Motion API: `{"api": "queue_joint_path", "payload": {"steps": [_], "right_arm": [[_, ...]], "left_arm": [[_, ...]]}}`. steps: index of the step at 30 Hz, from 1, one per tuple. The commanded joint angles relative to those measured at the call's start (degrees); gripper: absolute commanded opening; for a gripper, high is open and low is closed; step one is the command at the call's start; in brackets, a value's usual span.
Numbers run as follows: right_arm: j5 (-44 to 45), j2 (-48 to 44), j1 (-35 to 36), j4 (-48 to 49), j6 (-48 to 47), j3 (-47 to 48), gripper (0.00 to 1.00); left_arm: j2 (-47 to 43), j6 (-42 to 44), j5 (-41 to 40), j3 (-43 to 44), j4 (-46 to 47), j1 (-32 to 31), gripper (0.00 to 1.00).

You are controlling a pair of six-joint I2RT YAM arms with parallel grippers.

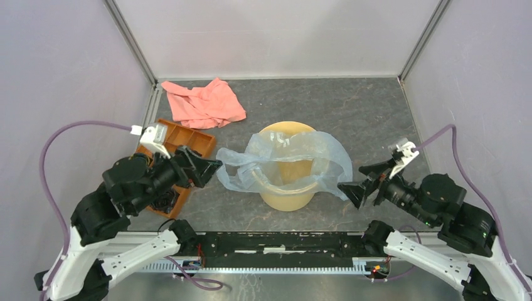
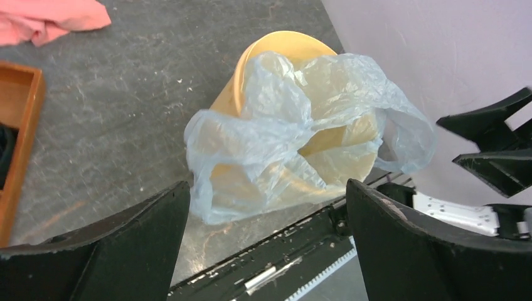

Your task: Put the trash bags into the trash bin

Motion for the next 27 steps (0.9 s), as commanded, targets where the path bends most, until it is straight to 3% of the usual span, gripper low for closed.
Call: {"api": "queue_joint_path", "payload": {"steps": [1, 6, 10, 16, 24, 27], "right_arm": [[8.7, 7.0, 0.3, 1.6, -6.0, 3.1, 0.98], [21.8, 13.1, 0.3, 3.7, -8.3, 2.5, 0.92], [28.2, 18.5, 0.3, 3.4, -11.3, 3.6, 0.82], [23.6, 21.3, 0.3, 8.8, -17.6, 2.8, 0.74], [22.3, 23.3, 0.3, 12.7, -21.1, 3.9, 0.29], [23.5, 24.3, 0.3, 13.5, -20.9, 5.3, 0.16]], "left_arm": [[10.7, 12.3, 5.0, 3.0, 0.9, 0.2, 0.99], [18.7, 21.8, 9.0, 7.8, 1.2, 0.1, 1.0], [22.6, 29.4, 11.0, 11.7, 0.9, 0.1, 1.0], [28.6, 39.7, 10.8, 14.1, 1.7, 0.1, 1.0], [29.9, 42.3, 8.5, 20.7, 3.9, 0.1, 1.0], [29.0, 40.7, 14.6, 19.4, 4.4, 0.1, 1.0]]}}
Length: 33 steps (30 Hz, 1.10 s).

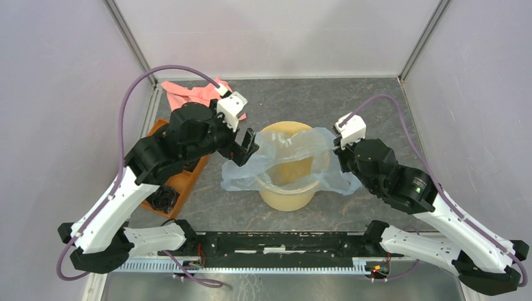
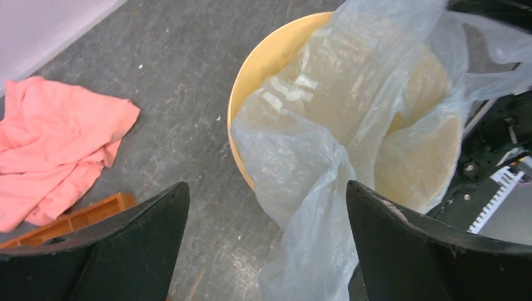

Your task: Put the trash bags into the trash bin

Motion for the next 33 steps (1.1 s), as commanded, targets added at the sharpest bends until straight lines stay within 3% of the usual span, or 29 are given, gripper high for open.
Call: {"api": "queue_joint_path", "payload": {"steps": [1, 5, 10, 13, 18, 23, 30, 33], "right_arm": [[1.4, 1.4, 0.3, 4.8, -1.4, 3.6, 0.13], [-1.3, 2.3, 0.2, 7.1, -0.5, 4.9, 0.03], [-3.6, 4.1, 0.3, 7.9, 0.6, 7.6, 0.01], [-3.7, 4.0, 0.2, 8.5, 1.0, 7.7, 0.01], [-2.7, 3.4, 0.2, 8.4, 1.5, 7.8, 0.02], [-2.7, 2.8, 0.2, 8.1, 1.7, 7.3, 0.02], [-1.9, 1.7, 0.2, 8.1, 1.6, 6.1, 0.04], [-1.8, 2.0, 0.2, 8.1, 1.3, 5.7, 0.03]], "left_arm": [[-1.6, 2.2, 7.9, 1.0, 3.1, 0.1, 1.0], [-0.2, 2.2, 13.5, -0.4, 3.0, 0.1, 1.0], [-0.3, 4.2, 17.2, -1.2, 7.0, -0.9, 1.0], [1.0, 6.3, 8.6, -2.0, 7.1, -5.8, 1.0], [5.7, 10.0, -11.4, -3.7, 5.2, -20.2, 1.0], [5.8, 8.1, -18.5, -5.5, 5.8, -22.1, 0.9], [7.0, 3.5, -29.3, -8.6, 4.0, -24.3, 0.66], [7.0, 2.3, -34.1, -8.9, 3.3, -24.3, 0.62]]}}
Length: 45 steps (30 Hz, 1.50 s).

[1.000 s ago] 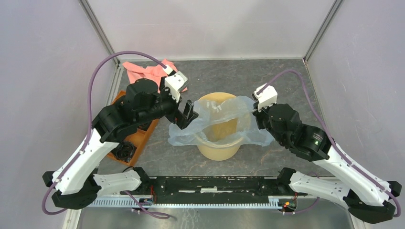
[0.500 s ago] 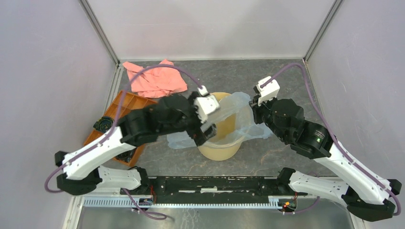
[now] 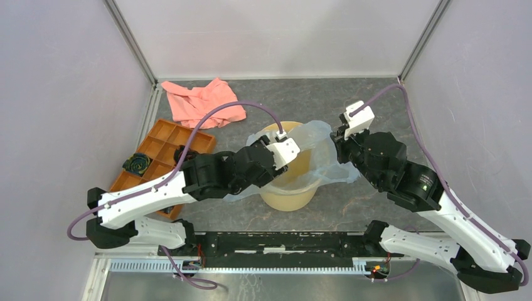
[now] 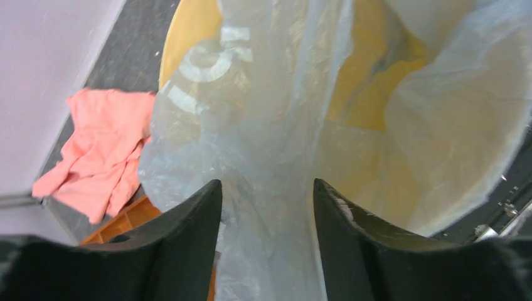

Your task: Put the trash bags into the trash bin

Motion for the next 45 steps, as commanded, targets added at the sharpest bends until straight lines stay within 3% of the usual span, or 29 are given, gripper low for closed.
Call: {"api": "queue_joint_path", "payload": {"steps": [1, 6, 13, 18, 22, 27, 34, 36, 40, 45], "right_arm": [[1.2, -0.1, 0.2, 2.1, 0.1, 0.2, 0.03], [2.7, 0.8, -0.5, 2.8, -1.2, -0.5, 0.01], [-7.1, 3.6, -8.6, 4.8, -2.6, -0.8, 0.0], [-16.3, 7.8, -15.0, 4.8, -3.3, 0.6, 0.0], [-19.9, 10.9, -17.8, 4.2, -3.3, 1.9, 0.0], [-23.8, 13.9, -22.4, 3.8, -3.7, 2.8, 0.02], [-28.2, 17.4, -27.8, 7.2, -4.0, 1.7, 0.12], [-28.2, 18.1, -28.6, 8.6, -4.0, 0.4, 0.12], [-30.8, 18.4, -29.0, 11.4, -4.1, -3.1, 0.01], [-32.8, 17.5, -29.1, 14.1, -3.3, -8.8, 0.01]], "left_arm": [[-0.3, -3.9, -10.9, -0.2, -1.1, -0.2, 0.58], [-0.8, -9.5, -12.2, 1.3, -1.5, 2.3, 0.36], [-3.6, -11.8, 7.0, 2.0, 1.4, 16.4, 0.26], [-2.4, -11.8, 22.8, 2.7, 3.5, 28.5, 0.25], [0.7, -13.0, 30.0, 2.5, 4.2, 35.0, 0.11], [1.4, -16.9, 37.8, 0.0, 9.5, 43.5, 0.08], [5.1, -26.1, 54.7, -9.1, 22.1, 54.9, 0.04], [5.8, -27.8, 57.0, -11.7, 25.0, 56.4, 0.03], [5.7, -30.9, 60.3, -16.5, 29.4, 56.8, 0.02], [3.2, -33.6, 61.6, -25.3, 33.6, 56.8, 0.03]]}}
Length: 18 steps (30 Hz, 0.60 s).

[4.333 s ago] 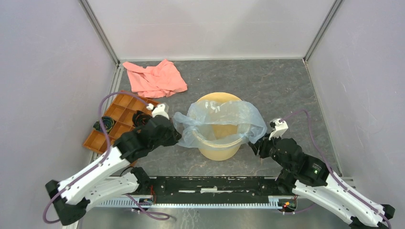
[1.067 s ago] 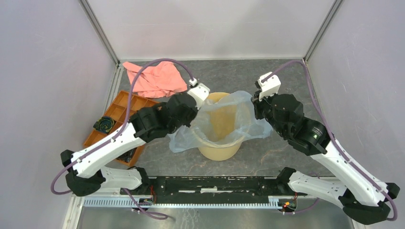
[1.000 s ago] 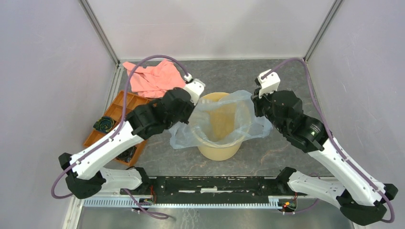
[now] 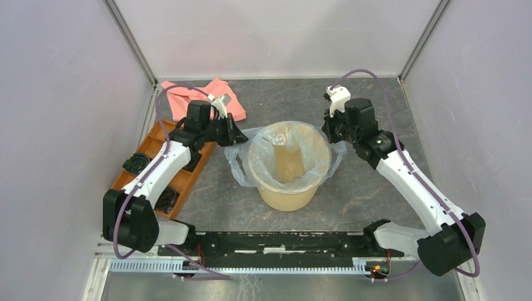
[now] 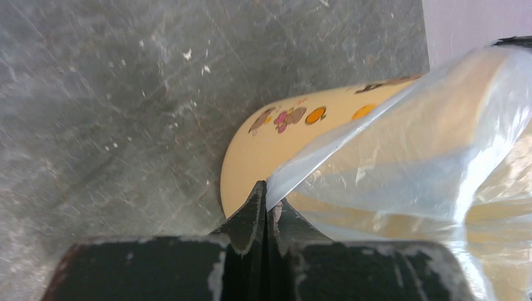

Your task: Put the trash bags into the trash bin

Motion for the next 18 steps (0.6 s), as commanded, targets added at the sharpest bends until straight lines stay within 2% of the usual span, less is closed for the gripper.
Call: {"api": "queue_joint_path", "payload": {"steps": [1, 6, 9, 13, 14, 18], "right_arm": [[-3.2, -1.5, -0.4, 3.9, 0.0, -4.6, 0.01], [-3.2, -4.2, -0.3, 3.1, 0.0, -8.1, 0.01], [-0.7, -6.2, -0.4, 0.0, -1.1, -7.2, 0.04], [5.9, -9.8, -0.3, -5.9, -2.3, -3.8, 0.26], [6.7, -11.1, -0.4, -7.0, -2.4, -3.2, 0.33], [8.3, -16.0, -0.4, -10.5, -2.4, -2.2, 0.55]], "left_arm": [[-3.8, -5.8, 4.1, -7.5, 7.6, 0.4, 0.03], [-7.1, -7.2, 4.5, -15.8, 9.2, 0.3, 0.06], [-9.7, -6.4, 3.4, -16.0, 6.9, 0.3, 0.14], [-13.7, -2.8, -2.0, -11.7, -0.6, 0.3, 0.34], [-14.6, -2.1, -3.5, -10.4, -2.6, 0.3, 0.42], [-18.6, 0.2, -8.9, -7.1, -9.9, 0.3, 0.6]]}}
